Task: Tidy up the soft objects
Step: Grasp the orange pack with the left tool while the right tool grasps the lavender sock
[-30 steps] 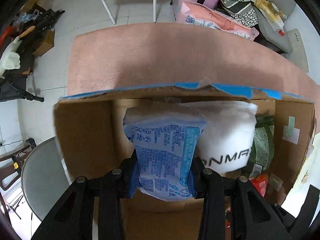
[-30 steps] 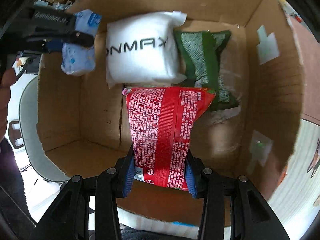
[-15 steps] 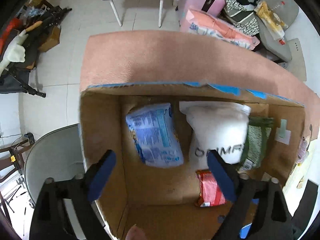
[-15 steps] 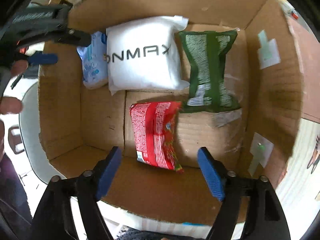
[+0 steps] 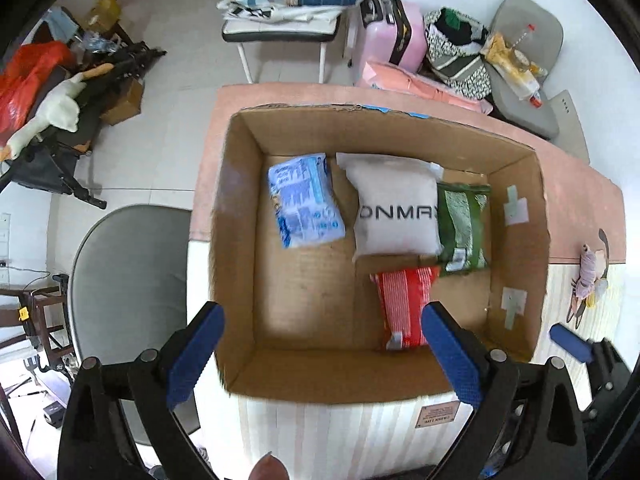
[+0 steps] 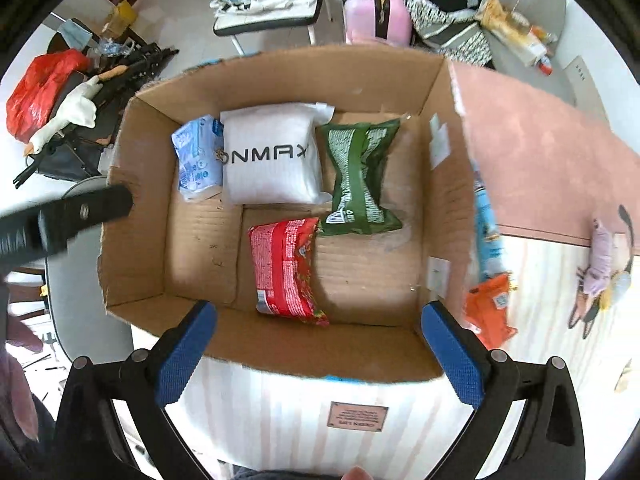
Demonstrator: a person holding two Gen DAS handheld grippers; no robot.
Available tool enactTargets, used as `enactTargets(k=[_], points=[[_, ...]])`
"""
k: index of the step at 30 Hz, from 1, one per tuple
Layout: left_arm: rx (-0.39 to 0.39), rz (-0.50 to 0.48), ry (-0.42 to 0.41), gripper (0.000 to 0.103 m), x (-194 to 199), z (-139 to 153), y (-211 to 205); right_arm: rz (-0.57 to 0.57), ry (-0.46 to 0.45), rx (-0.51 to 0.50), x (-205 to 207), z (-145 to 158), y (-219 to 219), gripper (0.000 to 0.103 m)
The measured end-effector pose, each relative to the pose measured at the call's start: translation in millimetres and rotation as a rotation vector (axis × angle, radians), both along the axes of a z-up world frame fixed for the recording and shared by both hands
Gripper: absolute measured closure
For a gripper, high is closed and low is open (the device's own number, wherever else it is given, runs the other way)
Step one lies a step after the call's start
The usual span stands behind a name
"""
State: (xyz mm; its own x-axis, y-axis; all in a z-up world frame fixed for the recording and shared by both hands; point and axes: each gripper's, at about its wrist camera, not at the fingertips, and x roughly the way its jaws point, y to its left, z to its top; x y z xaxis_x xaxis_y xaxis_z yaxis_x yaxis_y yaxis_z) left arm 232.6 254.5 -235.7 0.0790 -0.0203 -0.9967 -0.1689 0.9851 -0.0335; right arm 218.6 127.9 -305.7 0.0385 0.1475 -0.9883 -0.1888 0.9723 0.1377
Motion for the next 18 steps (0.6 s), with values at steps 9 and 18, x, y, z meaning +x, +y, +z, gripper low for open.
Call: enactTargets(k=[9,18], points=[[0.022,0.024,-0.094,0.002,-55,41,-12,0.010,-0.088,0.026,-33,49,-26,0.000],[0.047,0.005,-0.170,0.002,-73,79,-57,-0.013,-0.157,0.102,-52,84,-64,0.000]])
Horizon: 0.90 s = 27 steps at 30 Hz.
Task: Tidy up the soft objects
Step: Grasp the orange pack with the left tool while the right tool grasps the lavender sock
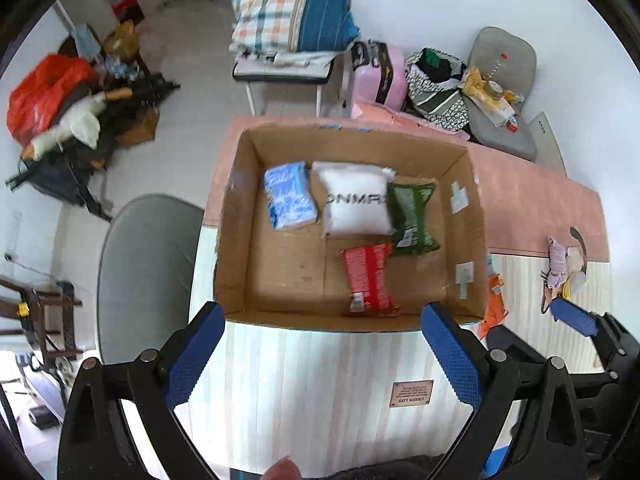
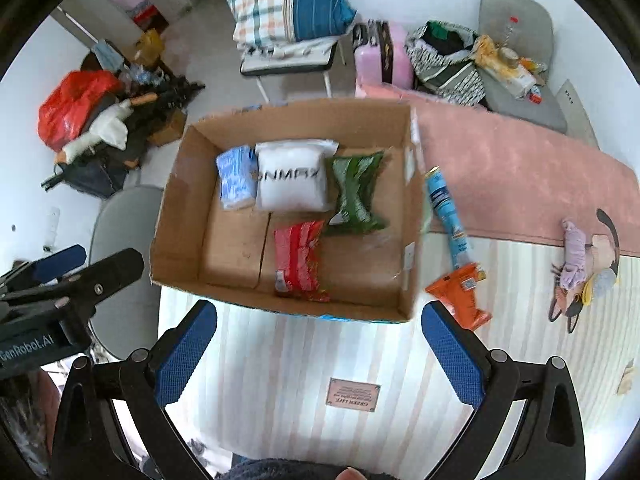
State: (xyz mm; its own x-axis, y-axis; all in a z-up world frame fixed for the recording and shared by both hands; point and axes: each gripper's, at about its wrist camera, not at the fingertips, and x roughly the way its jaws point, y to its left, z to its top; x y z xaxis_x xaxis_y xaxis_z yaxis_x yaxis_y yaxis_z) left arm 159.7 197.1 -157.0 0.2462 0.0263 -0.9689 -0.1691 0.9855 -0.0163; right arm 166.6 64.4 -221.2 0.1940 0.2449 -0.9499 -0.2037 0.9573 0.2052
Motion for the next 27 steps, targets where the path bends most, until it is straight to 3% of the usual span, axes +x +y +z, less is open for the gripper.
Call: enactTargets(k=[3,6,11,14,18,27], points=[[0.011,-0.030,-0.013,0.002,6,7,-33,-0.043,-0.002,0.006,0,9,-41,0.000],[-0.051,-0.063,0.012,0.002,15,-1,-76,-0.108,0.018,-0.021,1,8,-97,0.000],[-0.243,-0.082,0.138,0.002,27,-58,-157,-0.230,0.067,-0.112,7,-12,-208,0.000],[-0.296,-0.035,0.223,0.004,32,-103,-199,-0.285,0.116,-0.134,16,-35,-270,0.000],[-0.309,0.039,0.325,0.017,38,-158,-243,-0.281,0.156,-0.158,35,-64,-322,0.000],[-0.279,0.184,0.403,0.017,61,-228,-276,-0.215,0.262,-0.221,100,-144,-369,0.000]])
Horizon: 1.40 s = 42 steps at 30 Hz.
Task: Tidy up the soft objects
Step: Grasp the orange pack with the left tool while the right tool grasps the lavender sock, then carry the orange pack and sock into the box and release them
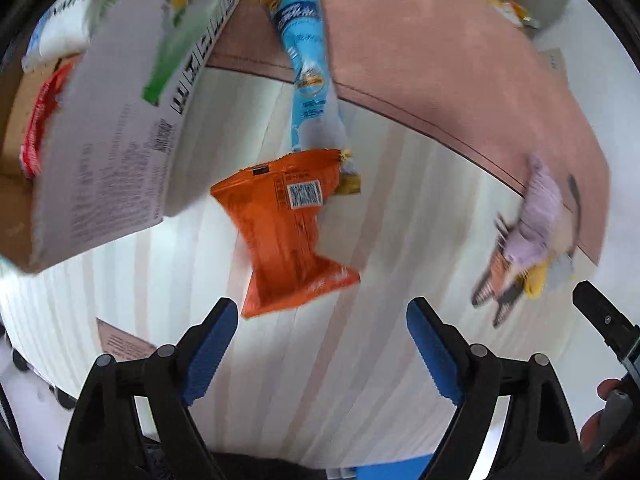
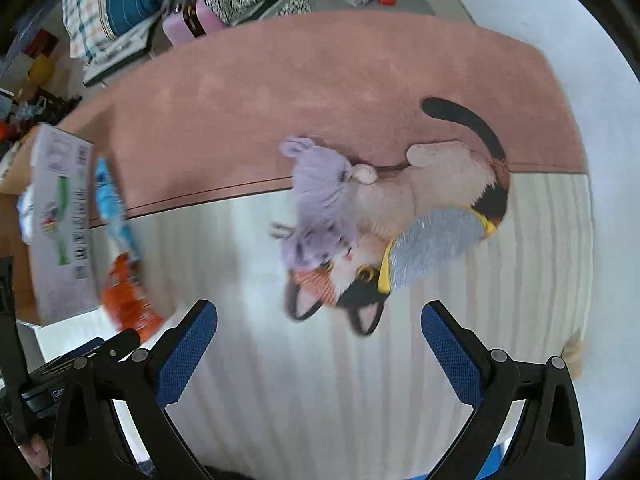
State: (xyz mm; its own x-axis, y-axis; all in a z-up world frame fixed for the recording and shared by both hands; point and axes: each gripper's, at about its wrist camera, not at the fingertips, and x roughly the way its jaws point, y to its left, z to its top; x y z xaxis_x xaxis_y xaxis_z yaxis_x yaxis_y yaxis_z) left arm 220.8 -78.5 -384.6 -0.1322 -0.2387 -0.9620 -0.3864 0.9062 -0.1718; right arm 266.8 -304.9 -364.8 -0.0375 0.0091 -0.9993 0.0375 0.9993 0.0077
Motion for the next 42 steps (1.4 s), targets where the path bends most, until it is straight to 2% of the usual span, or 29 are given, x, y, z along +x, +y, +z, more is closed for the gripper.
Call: enactTargets(k=[7,10,13,17,21,24,26,29,32,37,42], points=[[0.034,0.061,0.064,0.017,4,-37,-2,0.010,0.106,0.023,42,-61,-7,0.002],[0.039,0.081,0.080,0.017,2,-47,0,0.003,0.133,0.031,51,-76,-9,0.006],[0.037,0.091,0.092,0.026,-3,-53,-2,-0.008,0.150,0.043,56,-86,-10,0.008],[0.037,0.090,0.087,0.029,-5,-53,-5,-0.006,0.162,0.048,61,-95,-10,0.010],[0.034,0.095,0.070,0.033,-8,-41,9,-0.002,0.167,0.047,63,-100,-9,0.019],[0.035,0.088,0.060,0.036,-9,-35,10,0.002,0.176,0.042,63,-105,-6,0.034],[0.034,0.081,0.055,0.036,-11,-33,5,0.010,0.176,0.026,62,-107,-4,0.049],[0.004,0.078,0.054,0.037,-19,-31,-8,0.026,0.183,0.019,56,-110,2,0.054],[0.013,0.023,0.022,0.038,-27,-23,-20,0.031,0.173,0.020,50,-108,4,0.064],[-0.012,-0.030,0.003,0.039,-42,-12,-37,0.034,0.156,0.021,38,-99,9,0.072],[-0.013,-0.134,-0.090,0.039,-47,34,-59,0.033,0.118,0.066,17,-76,15,0.075]])
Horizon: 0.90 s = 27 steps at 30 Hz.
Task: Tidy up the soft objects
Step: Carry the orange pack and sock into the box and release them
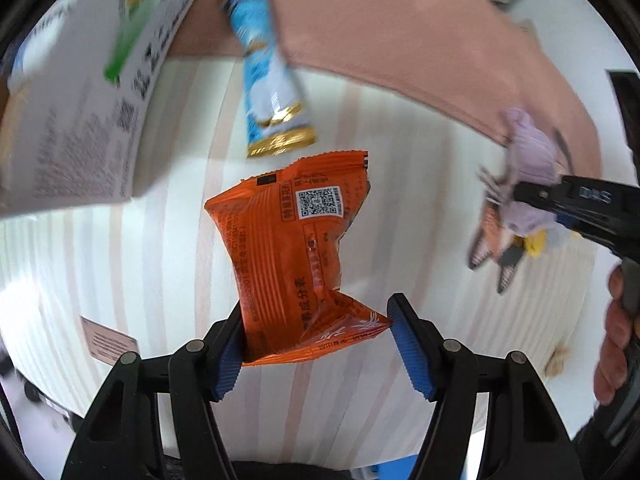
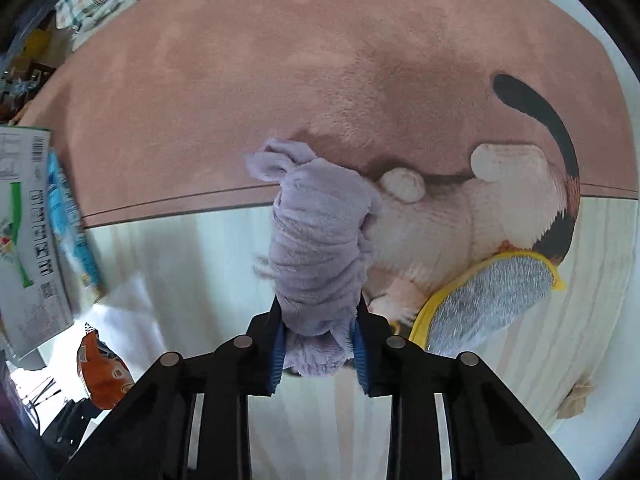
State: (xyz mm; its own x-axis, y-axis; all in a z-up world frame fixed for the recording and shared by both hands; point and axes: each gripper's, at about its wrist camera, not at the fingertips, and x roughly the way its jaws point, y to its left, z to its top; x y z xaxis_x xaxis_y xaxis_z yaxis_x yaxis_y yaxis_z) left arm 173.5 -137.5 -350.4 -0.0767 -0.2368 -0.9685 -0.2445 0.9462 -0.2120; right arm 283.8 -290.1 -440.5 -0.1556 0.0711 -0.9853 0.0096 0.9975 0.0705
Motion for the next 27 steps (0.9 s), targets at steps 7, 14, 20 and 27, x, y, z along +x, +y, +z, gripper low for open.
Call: enactTargets(k=[7,14,20,27], points=[[-0.025,-0.051,-0.133,0.039,7,70,27,0.013,-0.092,0.126,-30,68,27,0.076],[0.028,-0.031,-0.258,0.039,24,137,118,0.105,-0.227,0.293,-40,162,116,0.076],[0.097,-0.016,-0.296,0.039,26,159,223,0.218,-0.233,0.375,-52,195,228,0.076],[0.152,-0.048,-0.219,0.039,38,126,329,0.246,-0.151,0.332,-55,147,332,0.076]])
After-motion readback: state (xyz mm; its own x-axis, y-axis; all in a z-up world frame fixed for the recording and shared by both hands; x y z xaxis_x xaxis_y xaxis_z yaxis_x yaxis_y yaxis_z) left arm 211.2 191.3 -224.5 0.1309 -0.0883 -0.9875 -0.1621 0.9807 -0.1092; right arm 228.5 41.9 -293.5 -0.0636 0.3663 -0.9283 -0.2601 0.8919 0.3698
